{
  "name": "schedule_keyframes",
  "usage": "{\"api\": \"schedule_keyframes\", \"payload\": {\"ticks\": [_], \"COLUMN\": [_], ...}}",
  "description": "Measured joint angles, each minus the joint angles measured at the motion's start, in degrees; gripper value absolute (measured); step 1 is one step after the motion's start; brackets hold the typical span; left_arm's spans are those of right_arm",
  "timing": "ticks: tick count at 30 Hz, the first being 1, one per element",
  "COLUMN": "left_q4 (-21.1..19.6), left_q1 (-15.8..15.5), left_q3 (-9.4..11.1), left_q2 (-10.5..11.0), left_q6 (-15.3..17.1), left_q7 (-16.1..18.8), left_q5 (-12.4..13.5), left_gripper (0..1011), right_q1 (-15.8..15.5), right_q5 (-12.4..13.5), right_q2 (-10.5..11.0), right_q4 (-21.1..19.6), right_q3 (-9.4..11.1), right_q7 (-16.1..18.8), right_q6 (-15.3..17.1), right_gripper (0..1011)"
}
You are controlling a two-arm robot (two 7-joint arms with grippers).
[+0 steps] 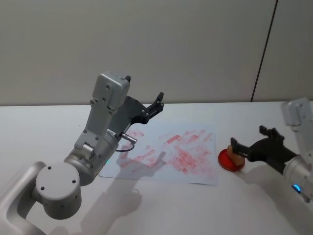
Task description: Use the one hand to pick up the stamp and affix it onto the A4 paper.
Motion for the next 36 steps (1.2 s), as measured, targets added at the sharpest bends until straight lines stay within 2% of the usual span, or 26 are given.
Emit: {"api": "schedule_keyframes", "payload": {"ticks": [4, 13, 36], "left_q4": [0.0, 0.0, 0.0], "left_q1": [0.0, 0.0, 0.0], "left_q3": [0.0, 0.0, 0.0], "left_q2": [0.0, 0.0, 0.0], "left_q6": [0.0, 0.0, 0.0], "left_q7": [0.0, 0.01, 0.01], "left_q5": [0.0, 0.0, 0.0], "left_gripper": [1002, 1001, 1002], "right_q1": [1.78, 3.23, 3.84], "right_q5": [-1.35, -3.06, -4.74], "right_q2": [-0.87, -1.77, -2.3], "right_q4": [2.87, 5.91, 8.16], "right_q3": [-0.72, -1.77, -2.67], "right_q7": [2.17, 4.67, 5.97], "right_q6": [1.33, 3.05, 4.02], "right_gripper": [1001, 1001, 1001]}}
